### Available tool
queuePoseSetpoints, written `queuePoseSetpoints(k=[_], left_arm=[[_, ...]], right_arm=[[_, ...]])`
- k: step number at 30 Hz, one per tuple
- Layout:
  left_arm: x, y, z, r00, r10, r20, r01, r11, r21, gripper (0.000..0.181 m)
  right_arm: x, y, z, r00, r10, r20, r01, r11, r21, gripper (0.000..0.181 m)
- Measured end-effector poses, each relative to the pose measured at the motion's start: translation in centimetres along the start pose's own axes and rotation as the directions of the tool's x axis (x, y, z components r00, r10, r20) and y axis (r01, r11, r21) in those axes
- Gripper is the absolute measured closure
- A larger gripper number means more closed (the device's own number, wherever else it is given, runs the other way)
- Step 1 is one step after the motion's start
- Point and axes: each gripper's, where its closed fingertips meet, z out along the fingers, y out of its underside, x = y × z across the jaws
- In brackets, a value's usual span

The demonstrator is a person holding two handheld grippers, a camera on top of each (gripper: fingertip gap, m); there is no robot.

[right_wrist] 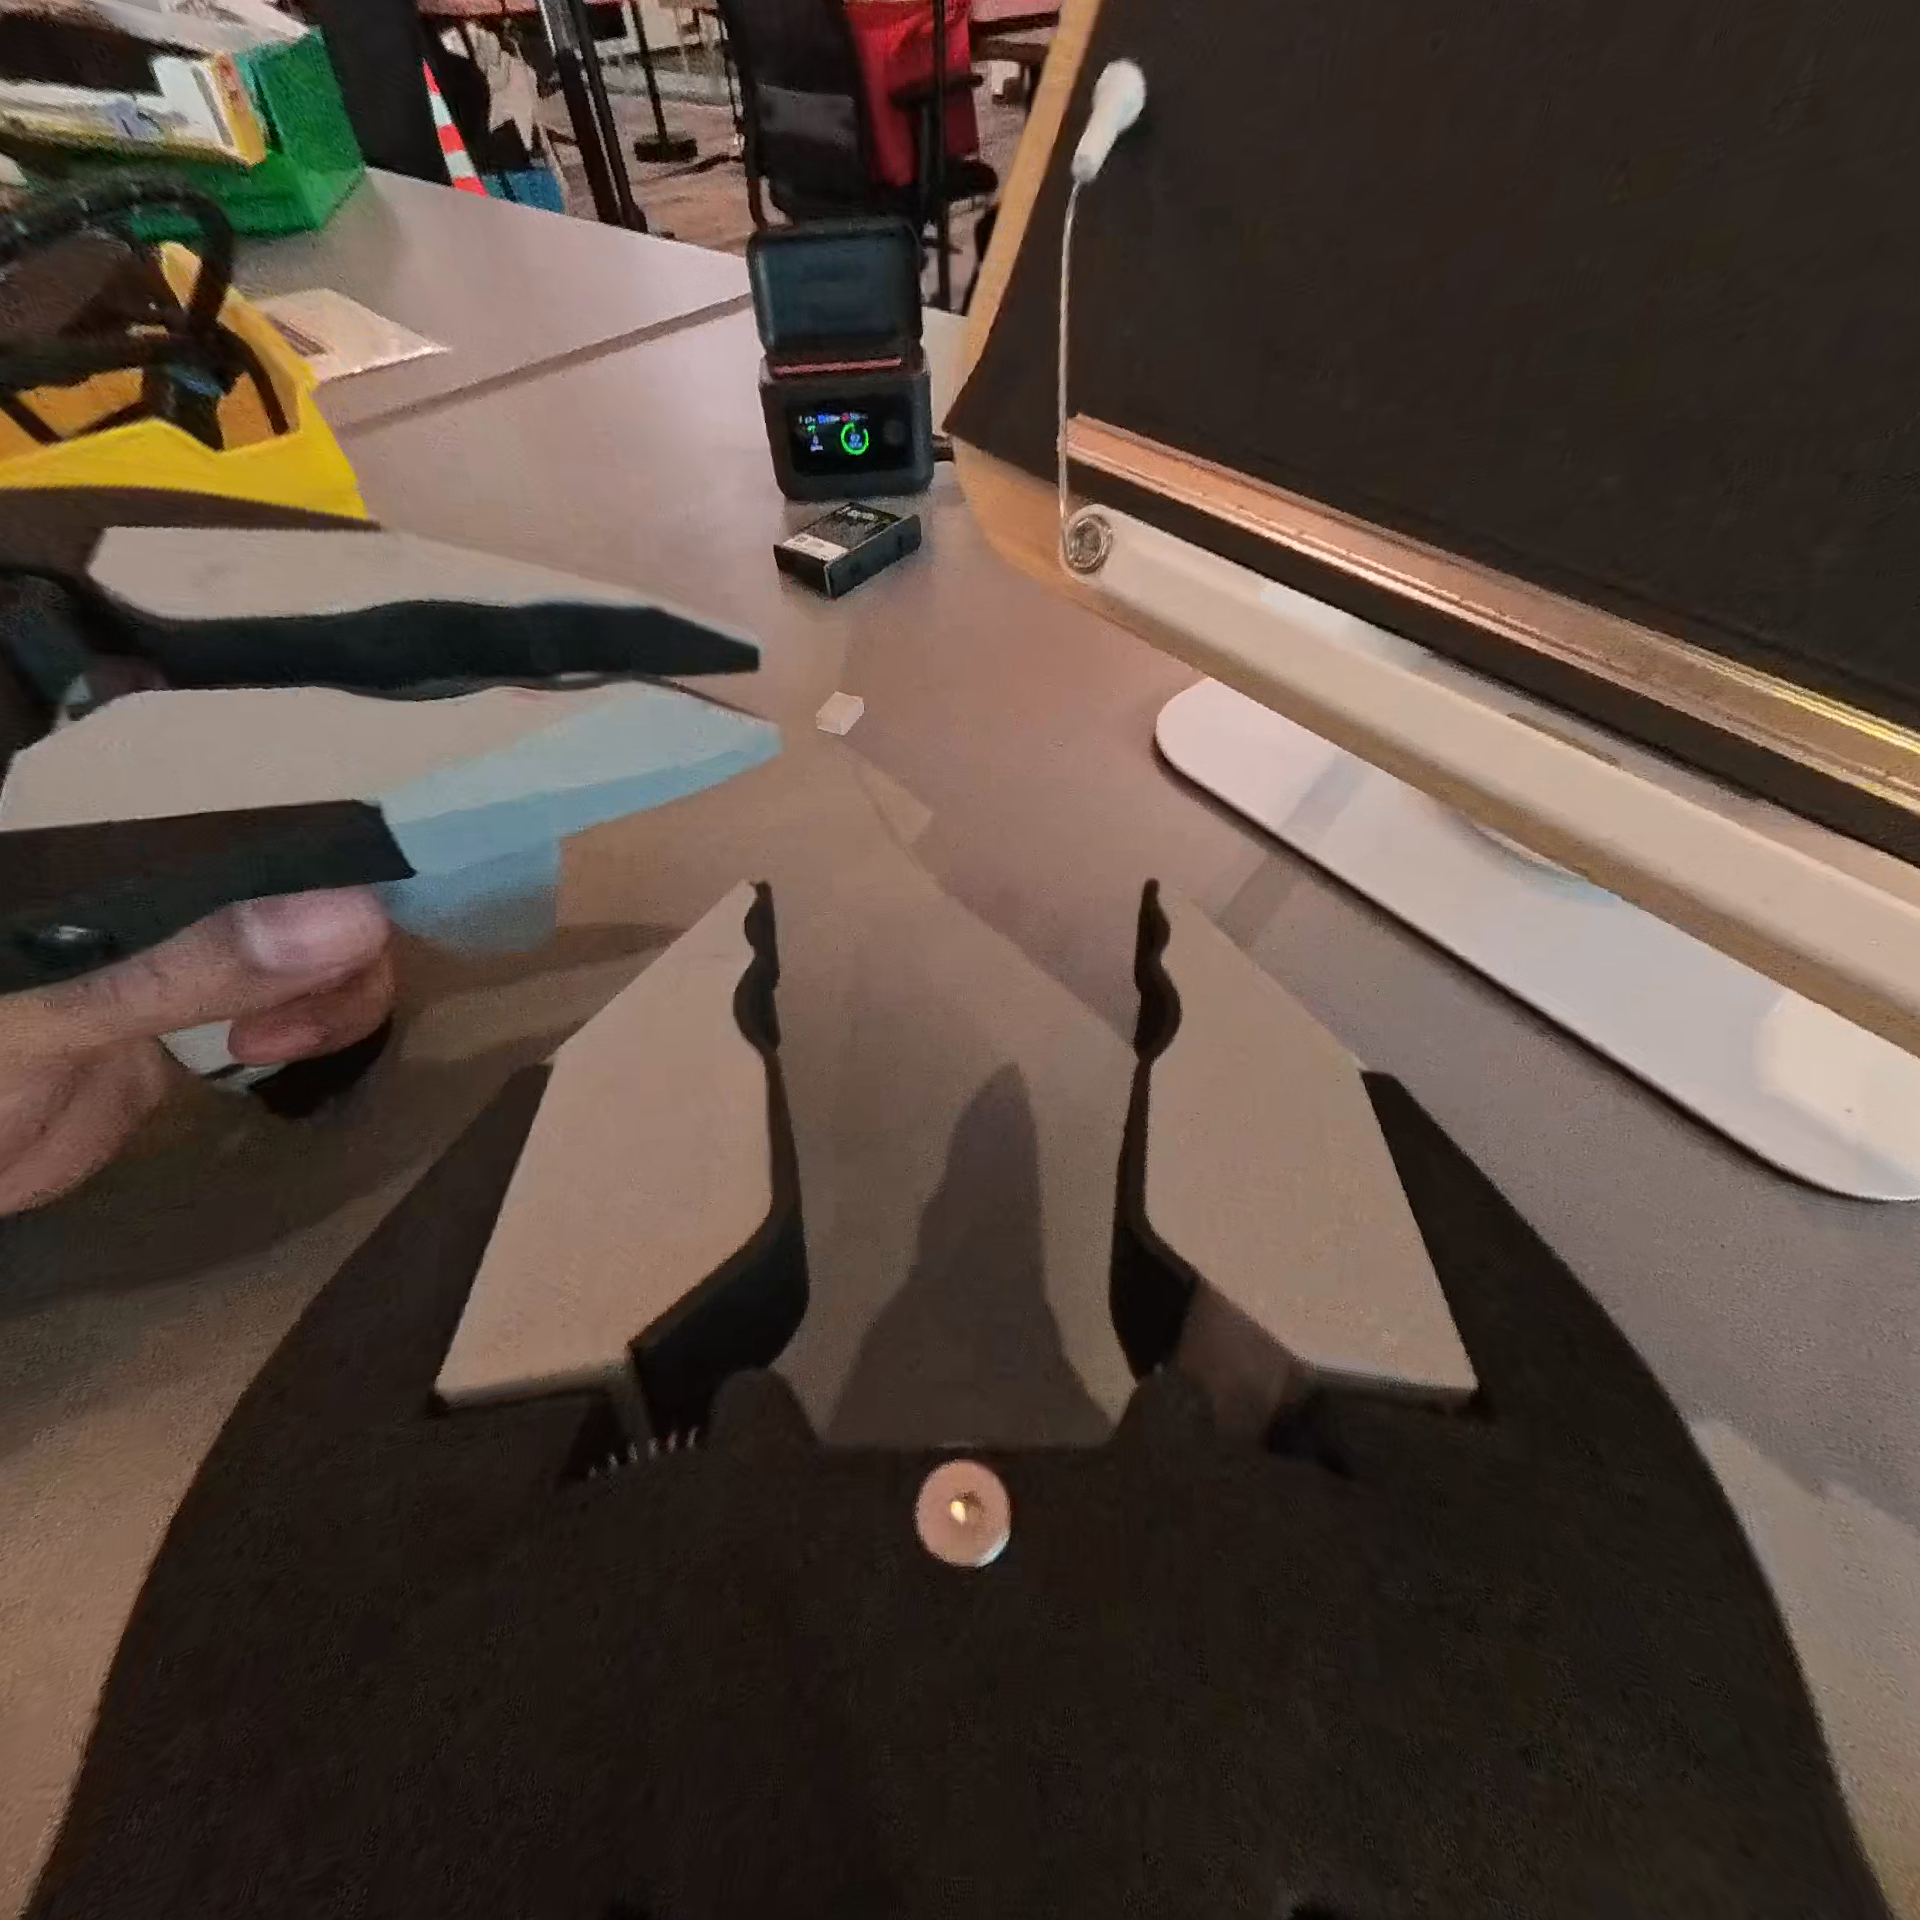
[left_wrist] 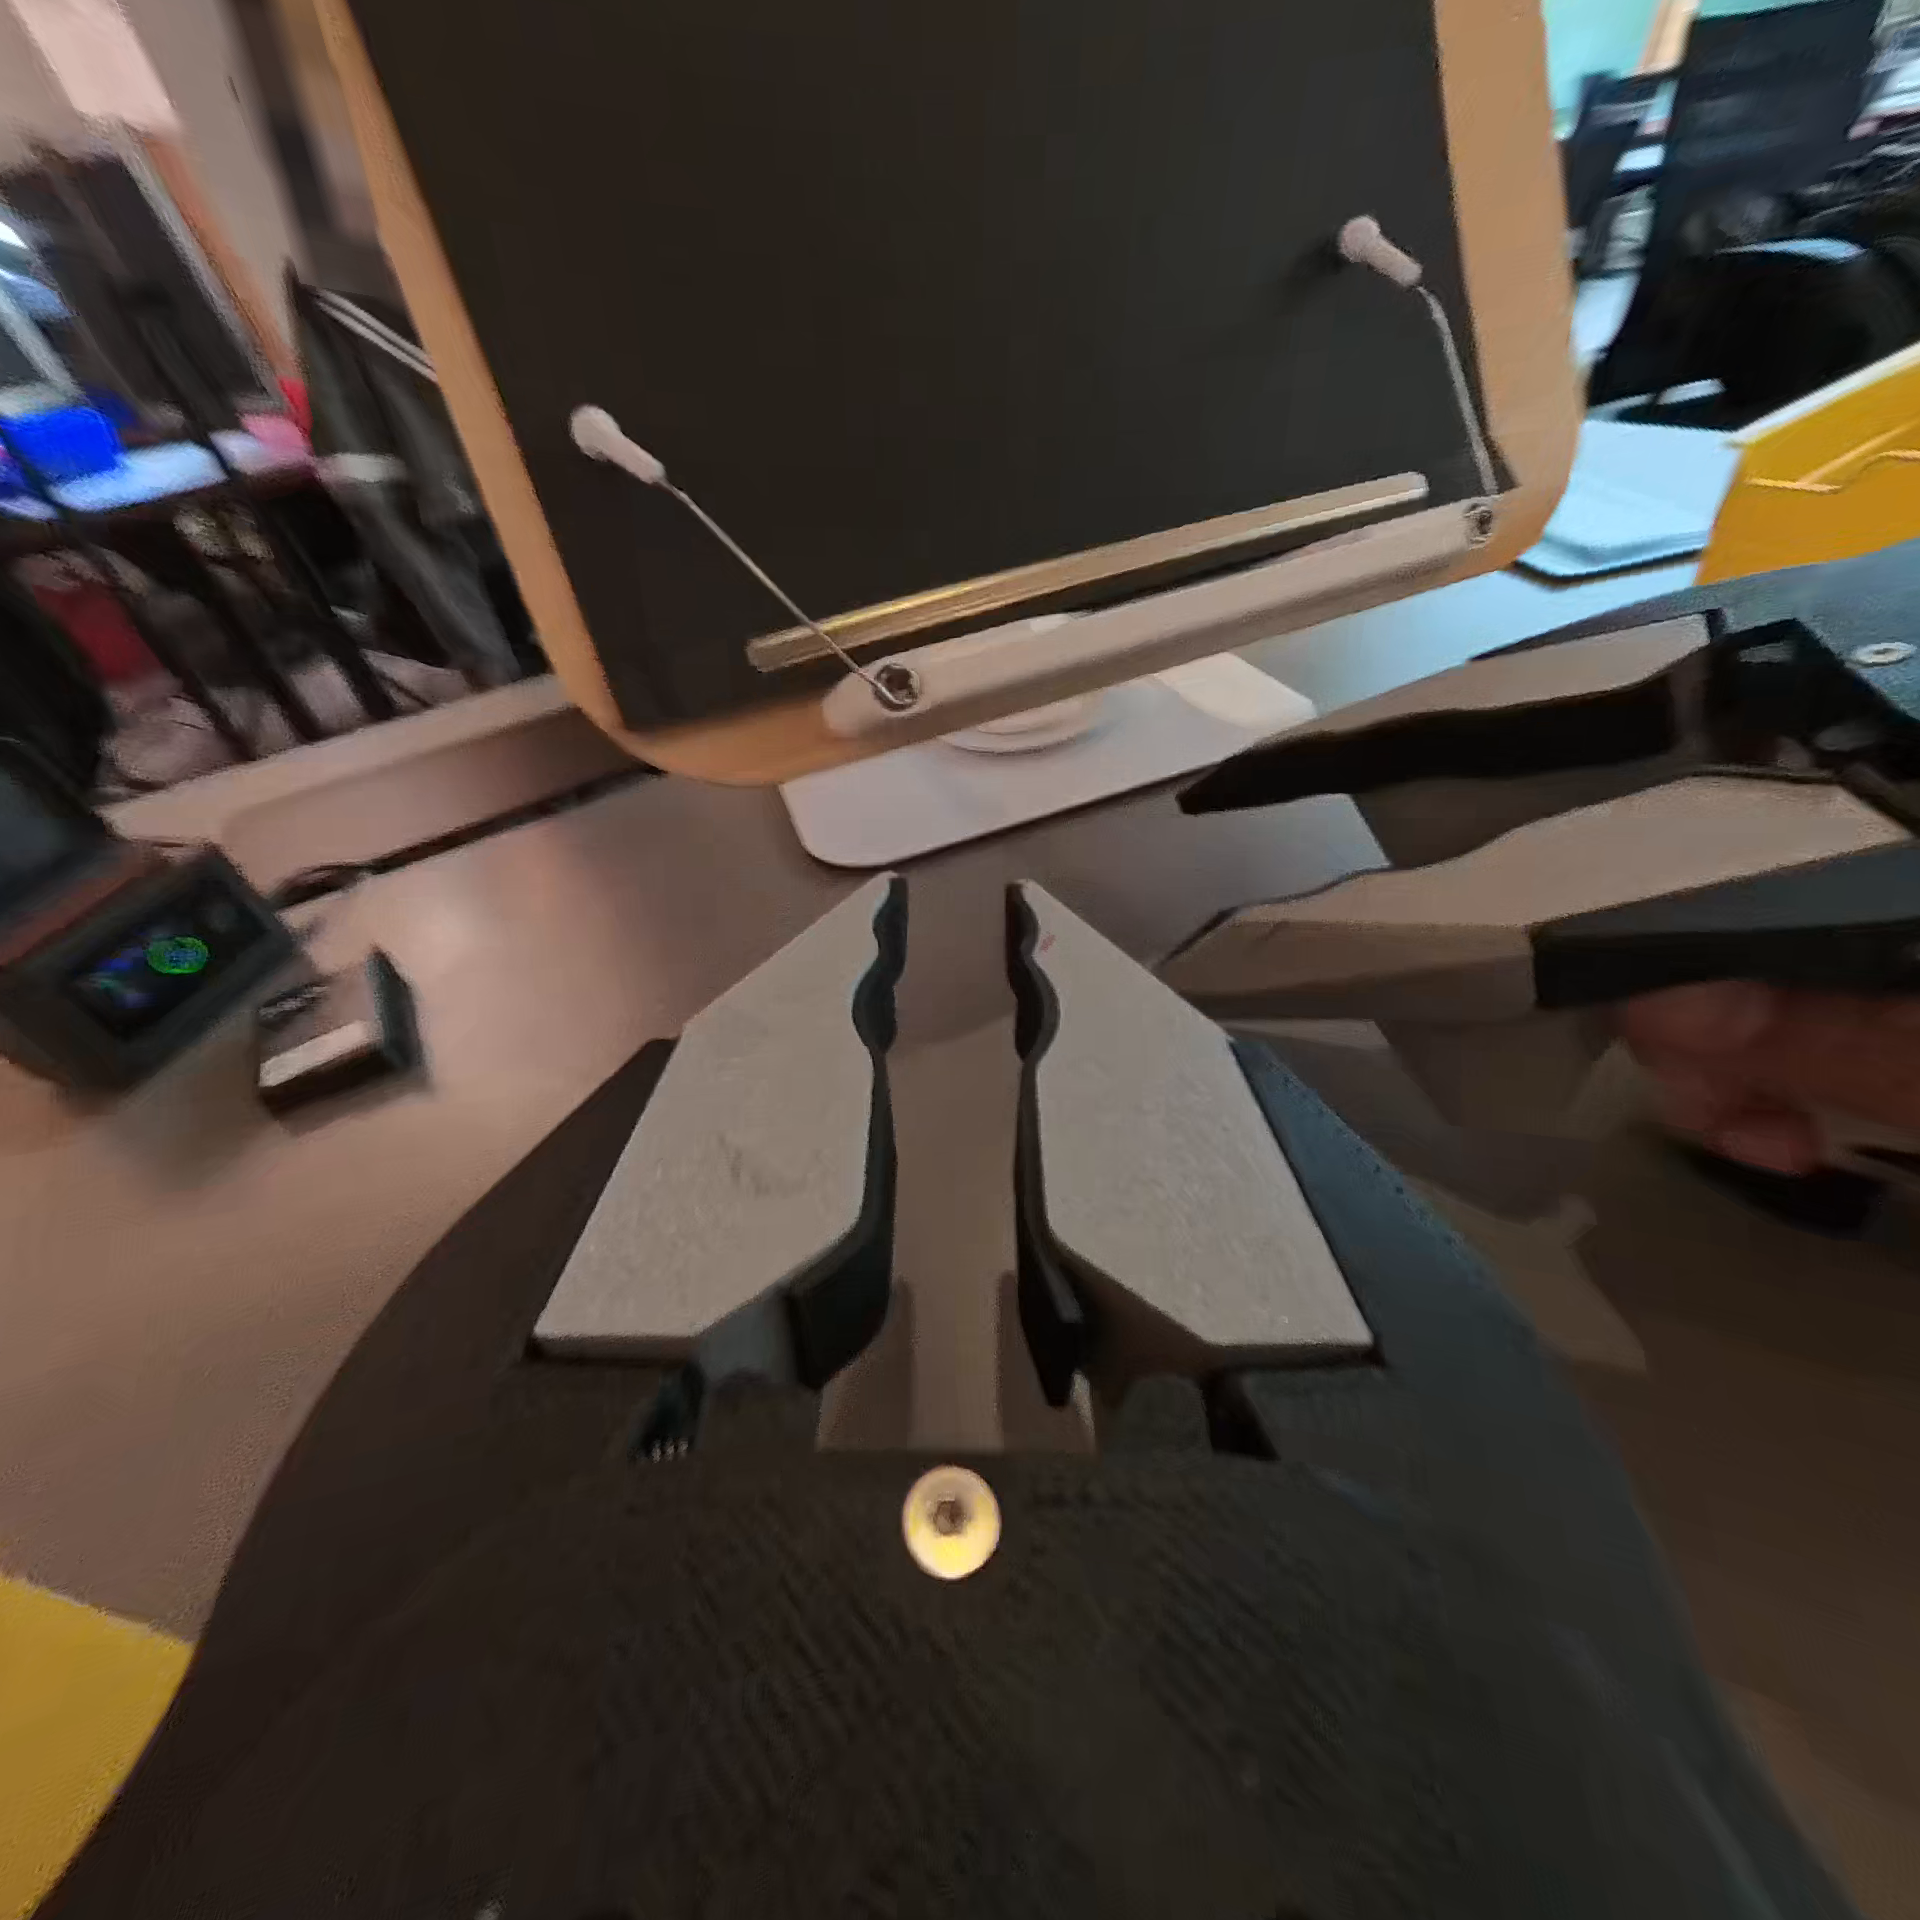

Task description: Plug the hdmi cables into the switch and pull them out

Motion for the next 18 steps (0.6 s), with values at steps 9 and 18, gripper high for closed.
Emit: queuePoseSetpoints(k=[9,18], left_arm=[[-1.7,-0.8,-0.3,0.999,-0.025,0.028,0.023,0.998,0.054,0.17],[-1.0,-0.5,0.1,1.0,-0.005,0.004,0.004,0.999,0.037,0.167]], right_arm=[[0.3,-1.1,0.1,0.998,-0.063,-0.026,0.065,0.996,0.069,0.123],[-0.1,-2.6,-0.9,0.999,-0.033,0.002,0.032,0.984,0.174,0.123]])
